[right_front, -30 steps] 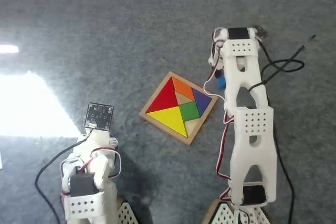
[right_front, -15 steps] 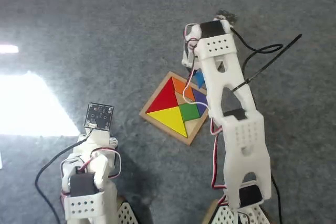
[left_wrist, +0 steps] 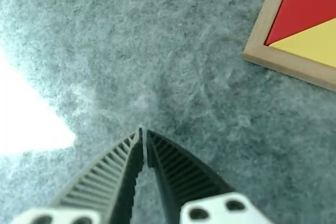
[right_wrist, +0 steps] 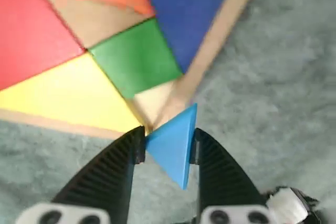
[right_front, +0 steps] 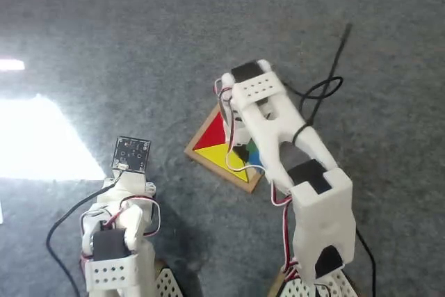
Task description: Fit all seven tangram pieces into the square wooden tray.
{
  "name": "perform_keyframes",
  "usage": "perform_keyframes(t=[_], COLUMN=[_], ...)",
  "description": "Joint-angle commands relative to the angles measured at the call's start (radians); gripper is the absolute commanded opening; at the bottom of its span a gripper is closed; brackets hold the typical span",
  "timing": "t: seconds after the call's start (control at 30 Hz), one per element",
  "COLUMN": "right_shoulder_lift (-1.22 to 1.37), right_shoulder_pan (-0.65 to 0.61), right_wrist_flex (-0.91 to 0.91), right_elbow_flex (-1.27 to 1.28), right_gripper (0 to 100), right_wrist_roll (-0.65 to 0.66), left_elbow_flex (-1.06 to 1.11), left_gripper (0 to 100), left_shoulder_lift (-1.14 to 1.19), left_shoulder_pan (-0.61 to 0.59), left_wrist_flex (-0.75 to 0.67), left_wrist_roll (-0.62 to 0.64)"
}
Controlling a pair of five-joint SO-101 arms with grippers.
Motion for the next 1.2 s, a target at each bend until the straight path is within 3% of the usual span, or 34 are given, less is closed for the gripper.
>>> perform_keyframes(t=[0.0, 0.37, 0.6, 0.87, 1.17], right_shoulder_lift=[-0.001, 0.021, -0.177, -0.407, -0.429], right_shoulder_pan=[-0.03, -0.031, -0.051, -0.064, -0.065], right_wrist_flex=[-0.059, -0.213, -0.386, -0.526, -0.611], right_elbow_flex=[0.003, 0.123, 0.358, 0.603, 0.617], right_gripper=[0.6, 0.7, 1.2, 10.6, 11.1], right_wrist_roll=[0.006, -0.075, -0.064, -0.058, -0.109], left_elbow_flex=[-0.015, -0.015, -0.015, -0.015, -0.015], left_gripper=[1, 1, 1, 1, 1], left_shoulder_lift=[-0.02, -0.02, -0.02, -0.02, -0.02], left_shoulder_pan=[0.005, 0.005, 0.005, 0.005, 0.005], left_wrist_flex=[0.005, 0.005, 0.005, 0.005, 0.005], left_wrist_roll=[-0.005, -0.005, -0.005, -0.005, -0.005])
